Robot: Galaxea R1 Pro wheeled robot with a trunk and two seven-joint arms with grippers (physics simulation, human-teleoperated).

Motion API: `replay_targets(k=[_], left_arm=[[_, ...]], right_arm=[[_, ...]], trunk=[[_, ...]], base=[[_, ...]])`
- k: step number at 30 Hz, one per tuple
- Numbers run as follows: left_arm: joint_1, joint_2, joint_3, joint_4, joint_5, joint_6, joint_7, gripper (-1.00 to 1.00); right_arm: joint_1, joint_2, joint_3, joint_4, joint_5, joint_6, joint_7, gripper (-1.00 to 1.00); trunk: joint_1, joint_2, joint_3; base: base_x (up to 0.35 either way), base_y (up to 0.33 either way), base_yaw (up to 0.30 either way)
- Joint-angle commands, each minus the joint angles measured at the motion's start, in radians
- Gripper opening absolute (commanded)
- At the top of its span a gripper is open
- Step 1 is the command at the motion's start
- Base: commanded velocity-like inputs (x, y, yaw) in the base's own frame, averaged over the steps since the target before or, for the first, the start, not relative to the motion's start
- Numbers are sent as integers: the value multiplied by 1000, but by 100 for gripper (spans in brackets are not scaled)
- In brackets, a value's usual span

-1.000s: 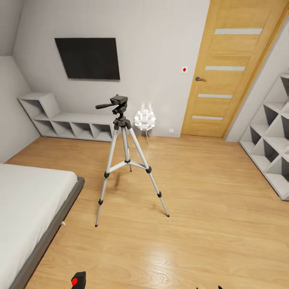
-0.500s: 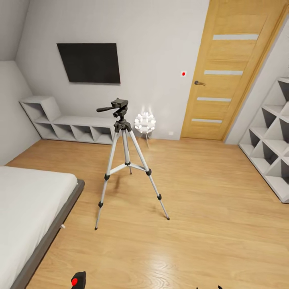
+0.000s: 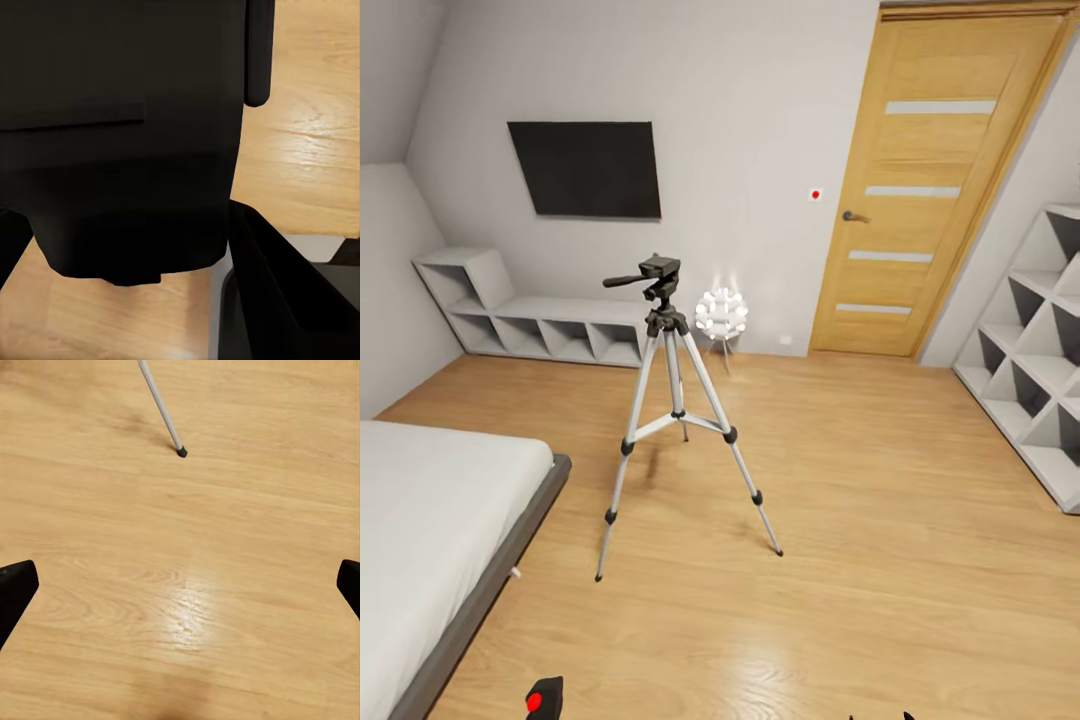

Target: Attach the digital camera to the camera tripod in the bedroom.

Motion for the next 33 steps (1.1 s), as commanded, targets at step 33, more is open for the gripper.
replay_targets(k=[33], left_arm=[[-1,-1,-8,3,3,-5,1,-100]], right_arm=[[-1,-2,-3,0,-2,-4,5,100]], trunk=[[1,-2,51]], base=[[0,0,0]])
